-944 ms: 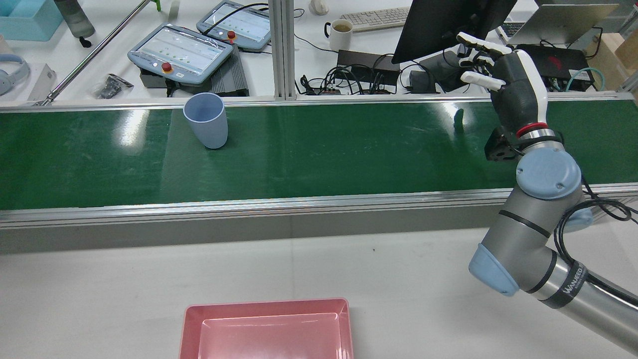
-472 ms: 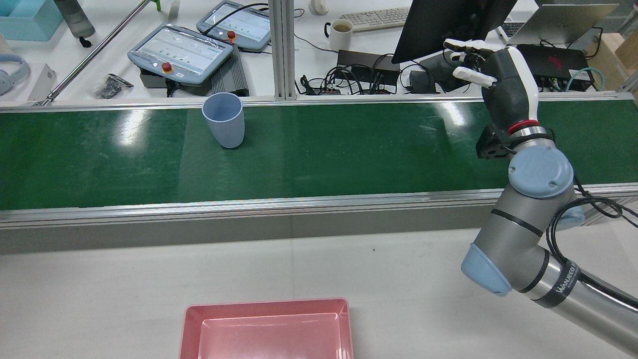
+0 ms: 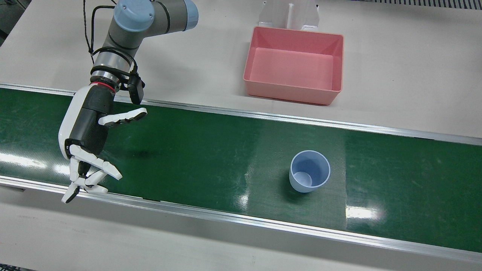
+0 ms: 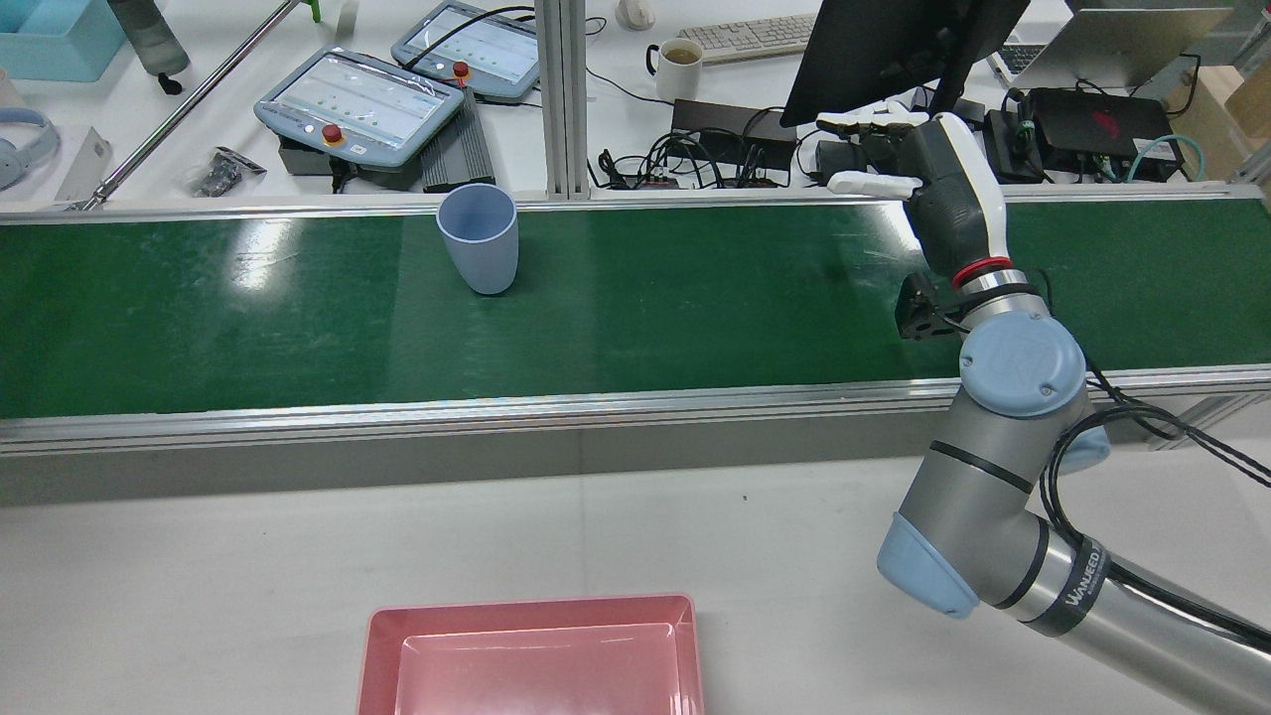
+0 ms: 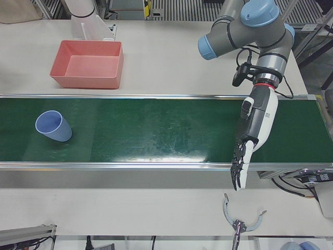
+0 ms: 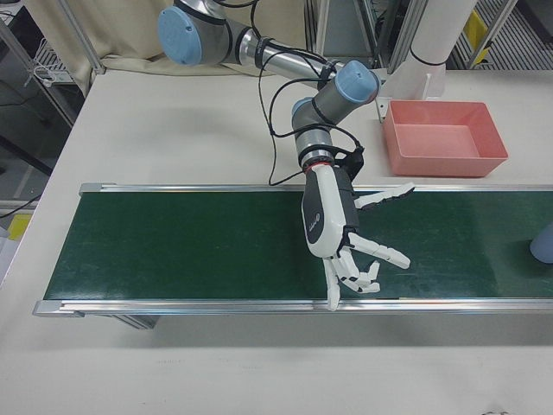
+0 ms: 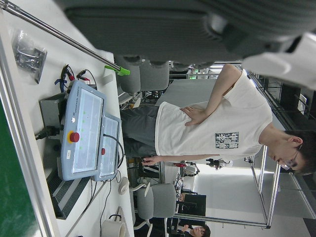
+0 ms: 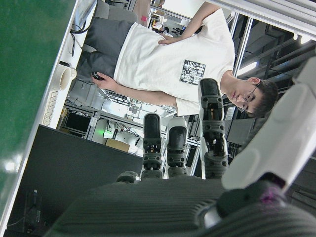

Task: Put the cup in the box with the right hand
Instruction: 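Move the right hand along the belt toward the light blue cup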

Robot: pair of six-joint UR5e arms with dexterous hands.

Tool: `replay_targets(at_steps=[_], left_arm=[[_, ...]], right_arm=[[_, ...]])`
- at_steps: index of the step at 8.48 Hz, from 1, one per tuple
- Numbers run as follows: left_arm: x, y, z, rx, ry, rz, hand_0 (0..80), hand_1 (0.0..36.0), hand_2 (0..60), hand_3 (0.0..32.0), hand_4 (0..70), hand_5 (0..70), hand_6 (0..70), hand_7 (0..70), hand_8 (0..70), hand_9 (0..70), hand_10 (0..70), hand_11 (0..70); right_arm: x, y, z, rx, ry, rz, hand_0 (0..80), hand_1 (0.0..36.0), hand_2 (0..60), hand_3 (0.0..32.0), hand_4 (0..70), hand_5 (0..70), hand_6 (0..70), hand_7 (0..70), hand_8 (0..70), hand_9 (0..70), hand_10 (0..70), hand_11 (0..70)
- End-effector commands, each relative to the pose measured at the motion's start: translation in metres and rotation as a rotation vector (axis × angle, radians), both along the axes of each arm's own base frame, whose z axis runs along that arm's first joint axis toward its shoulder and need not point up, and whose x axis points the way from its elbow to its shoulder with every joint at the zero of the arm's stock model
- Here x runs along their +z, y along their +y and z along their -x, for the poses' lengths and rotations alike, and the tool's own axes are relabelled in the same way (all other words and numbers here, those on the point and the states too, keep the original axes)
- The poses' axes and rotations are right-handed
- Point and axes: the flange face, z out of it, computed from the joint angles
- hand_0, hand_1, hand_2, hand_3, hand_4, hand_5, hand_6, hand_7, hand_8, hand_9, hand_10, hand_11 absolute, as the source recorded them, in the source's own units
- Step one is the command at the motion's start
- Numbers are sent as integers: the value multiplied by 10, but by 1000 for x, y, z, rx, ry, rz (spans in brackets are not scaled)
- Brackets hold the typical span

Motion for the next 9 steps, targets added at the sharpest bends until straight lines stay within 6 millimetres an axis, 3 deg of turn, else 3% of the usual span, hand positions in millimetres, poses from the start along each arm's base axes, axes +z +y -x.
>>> replay_targets(at_steps=[1, 5, 9], left_arm=[[0, 0, 1, -2, 0, 0, 0, 0, 0, 0, 0, 0, 0, 0, 0, 0, 0, 0], [0, 0, 1, -1, 0, 1, 0, 0, 0, 0, 0, 0, 0, 0, 0, 0, 0, 0], [0, 0, 1, -1, 0, 0, 0, 0, 0, 0, 0, 0, 0, 0, 0, 0, 0, 0]], right_arm=[[-4, -9, 35, -26, 34, 11, 432, 0, 0, 0, 433, 3, 186, 700, 170, 411, 0, 0], [-25, -6, 53, -48, 53, -15, 429, 0, 0, 2, 416, 3, 177, 700, 164, 403, 0, 0], [-19, 12, 78, -92, 85, -10, 434, 0, 0, 16, 364, 7, 168, 700, 162, 394, 0, 0]])
